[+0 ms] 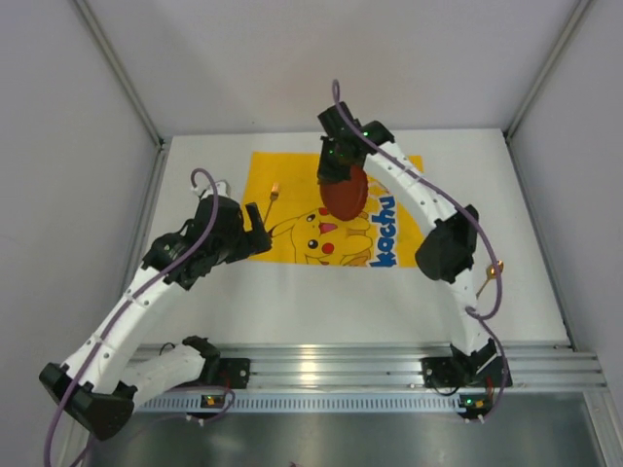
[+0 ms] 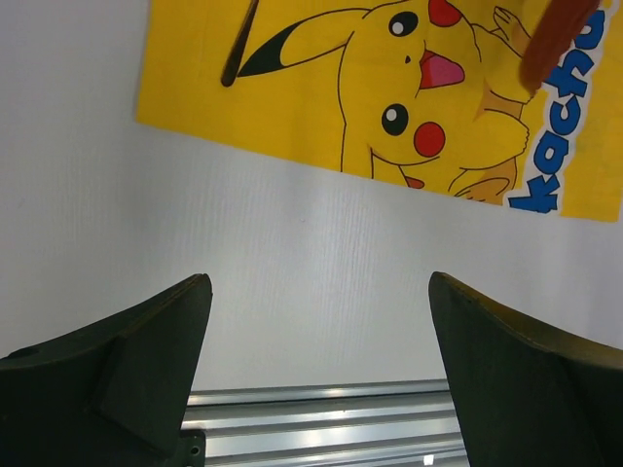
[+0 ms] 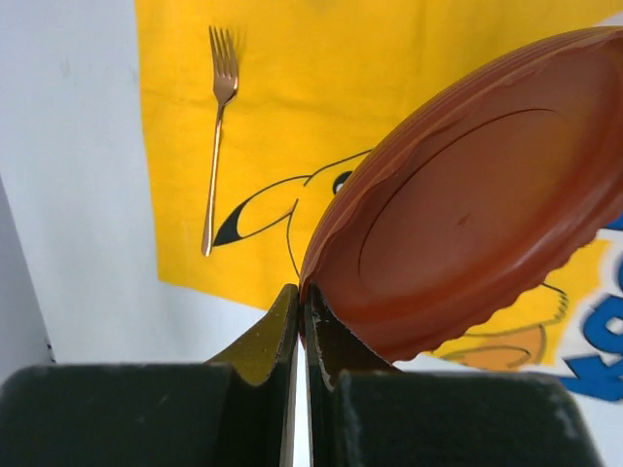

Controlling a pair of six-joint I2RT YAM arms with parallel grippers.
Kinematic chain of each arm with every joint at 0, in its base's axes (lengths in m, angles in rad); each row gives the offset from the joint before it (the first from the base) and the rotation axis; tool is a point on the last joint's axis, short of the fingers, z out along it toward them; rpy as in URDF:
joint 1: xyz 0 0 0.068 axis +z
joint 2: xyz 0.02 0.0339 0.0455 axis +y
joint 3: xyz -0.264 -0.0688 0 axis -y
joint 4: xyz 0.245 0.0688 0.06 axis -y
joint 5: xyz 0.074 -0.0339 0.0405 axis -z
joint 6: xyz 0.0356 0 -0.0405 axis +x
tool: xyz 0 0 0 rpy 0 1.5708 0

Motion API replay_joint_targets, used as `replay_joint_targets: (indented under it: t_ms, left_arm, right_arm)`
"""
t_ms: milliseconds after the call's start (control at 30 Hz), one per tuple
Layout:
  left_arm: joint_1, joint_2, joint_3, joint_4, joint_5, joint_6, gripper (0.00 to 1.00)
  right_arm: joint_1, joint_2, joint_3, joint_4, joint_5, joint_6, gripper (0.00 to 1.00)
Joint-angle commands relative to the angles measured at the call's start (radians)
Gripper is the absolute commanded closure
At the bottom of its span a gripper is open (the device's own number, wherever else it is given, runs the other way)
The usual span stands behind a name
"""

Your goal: Set the dinner table for one person

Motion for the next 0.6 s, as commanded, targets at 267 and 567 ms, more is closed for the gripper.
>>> replay_joint_targets:
  t_ms: [267,567]
  left_arm:
    - [0.001,-0.184,-0.056,-0.159,-0.082,-0.120,0.01]
    - [0.001,-0.205,-0.050,-0.207,-0.136,-0.158,0.02]
  right_arm:
    - [0.031,0.296,0.123,0.127,-0.109,0.000,1.00]
    - [0.048,0.362,0.107,0.280,-0.272,0.063,1.00]
